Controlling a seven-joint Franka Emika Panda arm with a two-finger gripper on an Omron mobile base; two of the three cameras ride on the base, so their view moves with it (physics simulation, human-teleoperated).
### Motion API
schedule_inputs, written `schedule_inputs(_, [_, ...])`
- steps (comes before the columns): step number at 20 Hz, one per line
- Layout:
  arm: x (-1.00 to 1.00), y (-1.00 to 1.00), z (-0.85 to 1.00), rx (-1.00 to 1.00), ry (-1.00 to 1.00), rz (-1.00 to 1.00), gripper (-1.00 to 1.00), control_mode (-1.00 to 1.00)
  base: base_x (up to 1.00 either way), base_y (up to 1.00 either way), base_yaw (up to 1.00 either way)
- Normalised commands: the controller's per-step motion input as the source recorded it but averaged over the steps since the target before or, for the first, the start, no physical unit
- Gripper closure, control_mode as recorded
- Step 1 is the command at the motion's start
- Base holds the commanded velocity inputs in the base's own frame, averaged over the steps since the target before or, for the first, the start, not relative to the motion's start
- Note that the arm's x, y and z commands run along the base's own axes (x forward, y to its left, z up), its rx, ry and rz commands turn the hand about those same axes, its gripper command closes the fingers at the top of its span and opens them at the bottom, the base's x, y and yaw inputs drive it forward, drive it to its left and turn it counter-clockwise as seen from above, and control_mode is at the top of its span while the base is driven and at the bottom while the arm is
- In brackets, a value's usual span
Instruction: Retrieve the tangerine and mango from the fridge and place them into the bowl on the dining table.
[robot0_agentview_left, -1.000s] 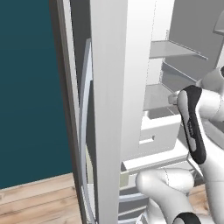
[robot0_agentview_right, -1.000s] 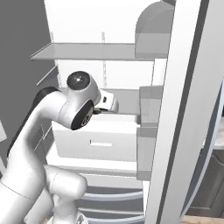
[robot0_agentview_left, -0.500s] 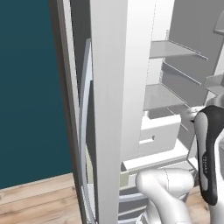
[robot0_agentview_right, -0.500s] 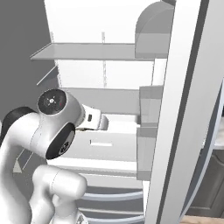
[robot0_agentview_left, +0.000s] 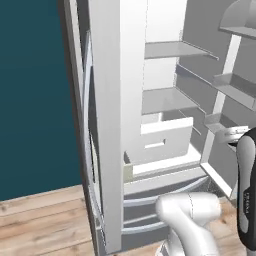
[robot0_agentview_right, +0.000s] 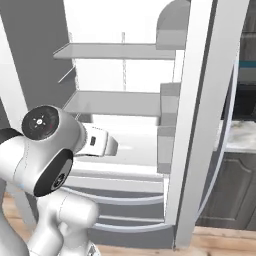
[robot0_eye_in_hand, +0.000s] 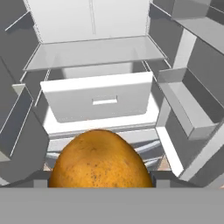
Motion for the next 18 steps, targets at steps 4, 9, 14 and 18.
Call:
schedule_inputs(4, [0.00, 0.00, 0.00, 0.00, 0.00, 0.00, 1.00, 1.00, -1.00, -0.03, 0.08])
schedule_inputs(9, [0.00, 0.00, 0.00, 0.00, 0.00, 0.00, 1.00, 1.00, -1.00, -0.04, 0.01])
schedule_inputs(14, [0.00, 0.00, 0.00, 0.00, 0.00, 0.00, 1.00, 1.00, -1.00, -0.05, 0.00])
schedule_inputs(18, [0.00, 0.00, 0.00, 0.00, 0.00, 0.00, 1.00, 1.00, -1.00, -0.19, 0.00])
